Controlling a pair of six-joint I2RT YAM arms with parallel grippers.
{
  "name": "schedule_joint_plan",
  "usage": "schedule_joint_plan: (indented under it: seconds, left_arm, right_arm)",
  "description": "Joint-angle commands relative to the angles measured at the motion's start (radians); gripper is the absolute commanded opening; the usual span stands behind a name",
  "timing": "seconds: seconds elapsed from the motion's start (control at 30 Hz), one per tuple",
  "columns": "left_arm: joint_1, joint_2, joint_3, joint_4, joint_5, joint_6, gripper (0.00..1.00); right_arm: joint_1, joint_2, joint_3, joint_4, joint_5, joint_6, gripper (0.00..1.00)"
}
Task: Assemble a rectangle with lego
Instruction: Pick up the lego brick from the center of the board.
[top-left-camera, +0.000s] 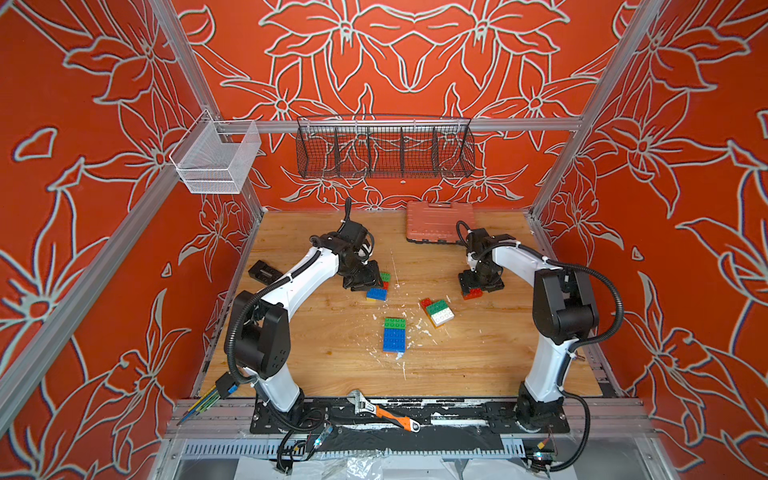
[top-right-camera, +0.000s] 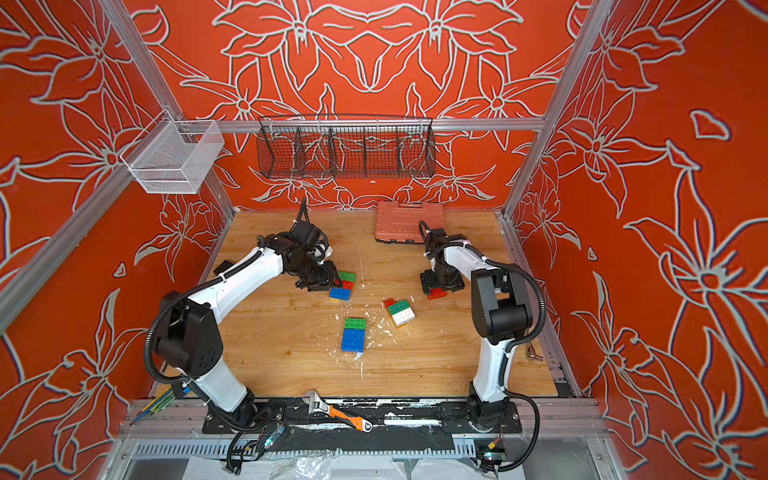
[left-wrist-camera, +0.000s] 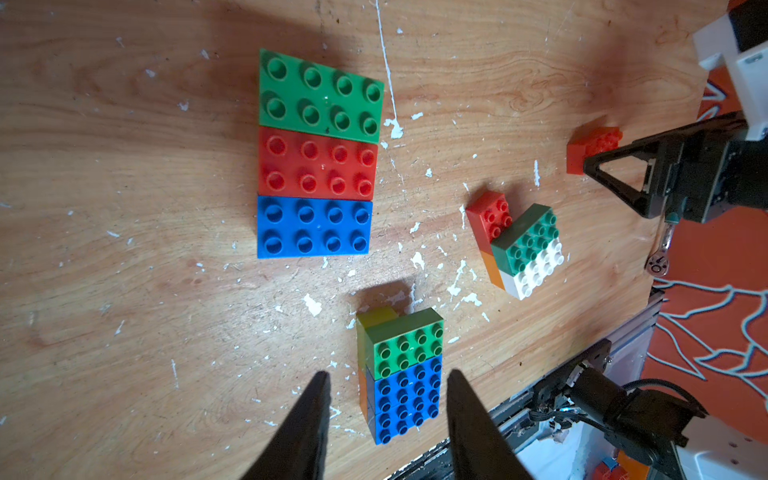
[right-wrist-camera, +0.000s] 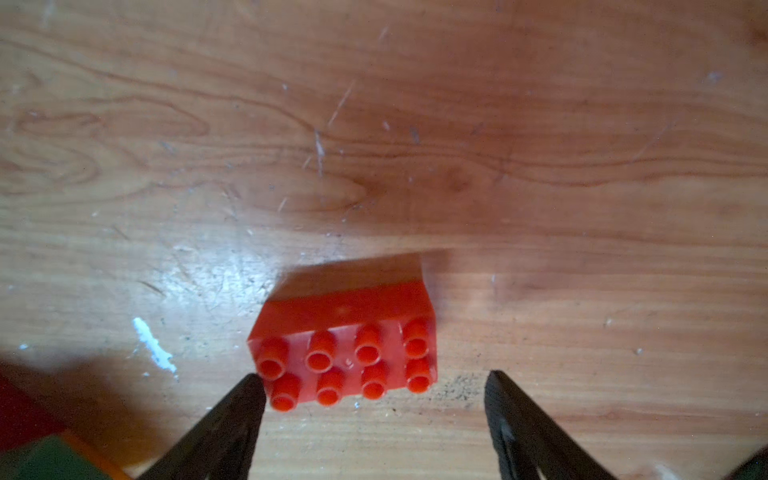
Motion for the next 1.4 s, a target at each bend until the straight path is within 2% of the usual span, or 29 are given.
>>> schedule_joint_plan:
  seconds: [0.0, 0.13, 0.33, 0.5, 0.67, 0.73, 0.87, 1.1, 1.37]
  left_arm:
    - [0.008, 0.017, 0.015, -0.006, 0.02, 0.012, 0.44]
    - [0.008, 0.018, 0.013, -0.008, 0.02, 0.012, 0.44]
    - [0.007, 0.019, 0.011, -0.009, 0.022, 0.013, 0.43]
    - [0.008, 0.018, 0.004, -0.009, 0.021, 0.013, 0.43]
    - [0.008, 0.013, -0.006, -0.007, 0.021, 0.015, 0.43]
    - [0.008, 0.007, -0.015, -0.003, 0.023, 0.011, 0.43]
    - [0.008, -0.003, -0.028, 0.001, 0.019, 0.009, 0.42]
    - [0.012, -0.025, -0.061, 0.019, 0.022, 0.001, 0.42]
    - [0.048, -0.084, -0.135, 0.057, 0.027, -0.02, 0.42]
  right_arm:
    - [-0.001, 0.031, 0.031, 0.001, -0.02, -0.022, 0.84]
    - [-0.002, 0.04, 0.034, 0.008, -0.039, -0.021, 0.82]
    - [-0.003, 0.056, 0.04, 0.008, -0.033, -0.008, 0.76]
    - [-0.002, 0.054, 0.033, 0.015, -0.015, -0.002, 0.67]
    - [-0.001, 0.062, 0.039, 0.014, -0.008, -0.009, 0.63]
    - [0.002, 0.053, 0.037, 0.02, -0.01, -0.01, 0.58]
    - [0.011, -0.003, 0.024, 0.033, -0.007, -0.014, 0.56]
    - [0.081, -0.103, 0.064, -0.027, -0.037, -0.011, 0.56]
    - [0.23, -0.097, 0.164, -0.107, -0.102, 0.041, 0.56]
